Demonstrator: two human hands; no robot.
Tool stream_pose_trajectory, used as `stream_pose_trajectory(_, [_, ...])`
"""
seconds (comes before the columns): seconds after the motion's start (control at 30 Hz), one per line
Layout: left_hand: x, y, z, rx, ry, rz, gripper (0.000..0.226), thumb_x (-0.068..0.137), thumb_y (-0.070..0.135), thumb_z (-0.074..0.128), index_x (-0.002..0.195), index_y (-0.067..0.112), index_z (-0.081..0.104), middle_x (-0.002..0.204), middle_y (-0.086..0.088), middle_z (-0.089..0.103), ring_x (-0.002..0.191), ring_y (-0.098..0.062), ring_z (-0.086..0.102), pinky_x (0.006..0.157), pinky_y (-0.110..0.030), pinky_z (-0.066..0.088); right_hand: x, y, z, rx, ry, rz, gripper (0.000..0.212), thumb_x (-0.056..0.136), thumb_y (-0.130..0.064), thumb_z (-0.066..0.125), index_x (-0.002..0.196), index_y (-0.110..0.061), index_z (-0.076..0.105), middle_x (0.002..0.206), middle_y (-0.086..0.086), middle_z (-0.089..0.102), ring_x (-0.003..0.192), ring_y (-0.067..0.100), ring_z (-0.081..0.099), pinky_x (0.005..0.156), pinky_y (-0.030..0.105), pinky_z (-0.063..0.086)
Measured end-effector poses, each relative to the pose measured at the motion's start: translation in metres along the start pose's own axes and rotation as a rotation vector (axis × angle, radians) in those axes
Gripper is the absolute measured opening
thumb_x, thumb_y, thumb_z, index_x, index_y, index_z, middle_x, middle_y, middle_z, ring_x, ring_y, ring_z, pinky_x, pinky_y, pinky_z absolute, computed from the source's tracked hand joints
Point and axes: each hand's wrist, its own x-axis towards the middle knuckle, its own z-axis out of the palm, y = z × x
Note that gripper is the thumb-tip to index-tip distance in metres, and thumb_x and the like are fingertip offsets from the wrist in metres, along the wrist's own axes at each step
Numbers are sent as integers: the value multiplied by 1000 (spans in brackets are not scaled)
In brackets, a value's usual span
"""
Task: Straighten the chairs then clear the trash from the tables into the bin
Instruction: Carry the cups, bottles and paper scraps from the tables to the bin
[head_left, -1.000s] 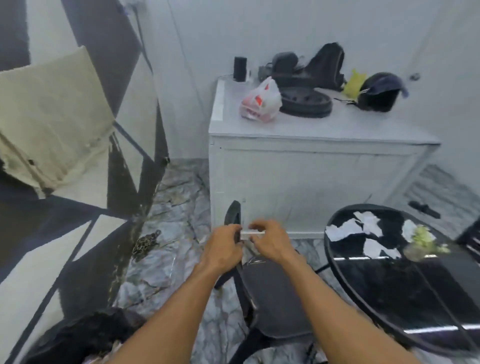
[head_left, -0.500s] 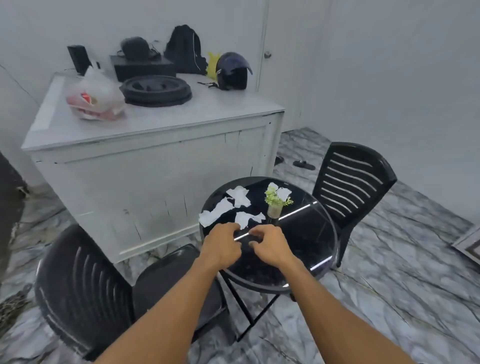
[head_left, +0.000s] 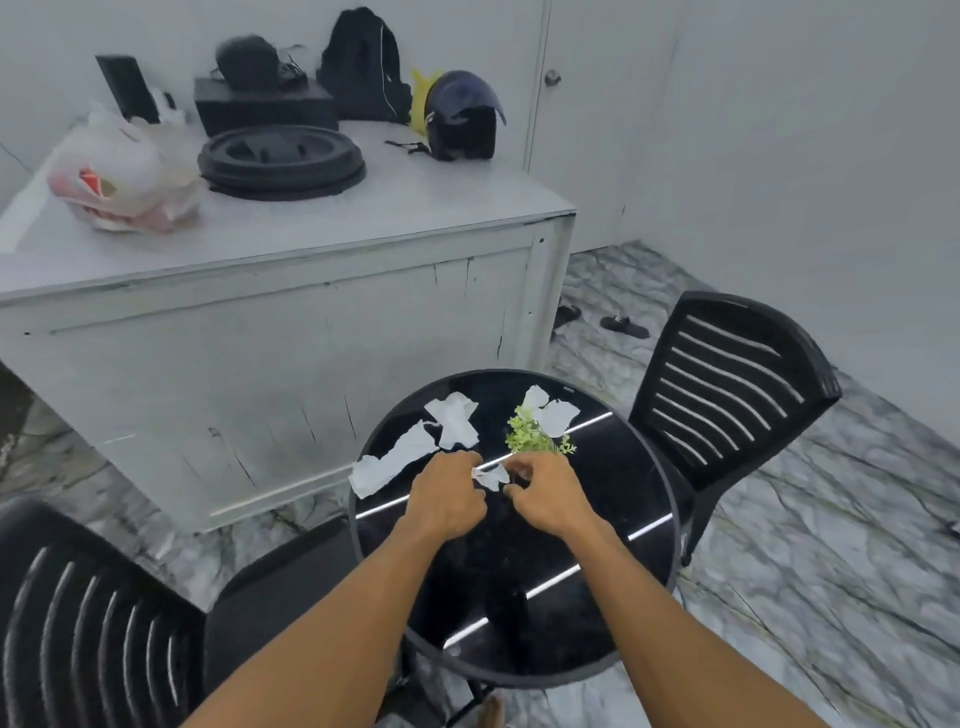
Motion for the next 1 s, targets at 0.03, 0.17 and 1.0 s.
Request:
stream_pose_trajectory(0.03, [14,-2,5,-14,7,-20,38,85,17,64,122,17,63,119,-2,67,115,-23,59,90,-35,48,14,5,-3,-17,7,-12,31,83,-16,68,114,-21,70,113,-4,70,102,12,63,89,23,48])
stream_pose_trajectory(0.17, [63,-21,29,-51,-11,-131,47,85,15,63,131,19,60,125,-2,64,118,-23,56,92,-34,47,74,27,-20,-36,78,-48,32,84,-14,64,116,-19,69,120,0,67,108,17,61,100,33,47])
stream_pose_trajectory(1.0, [164,-98,89,-45,265,-761,58,92,13,62,146,16,42,156,-11,27,135,-26,35,100,-33,46,324,145,23,-317,-440,-237,25,82,-7,65,102,-14,77,116,7,70,108,26,62,94,34,47])
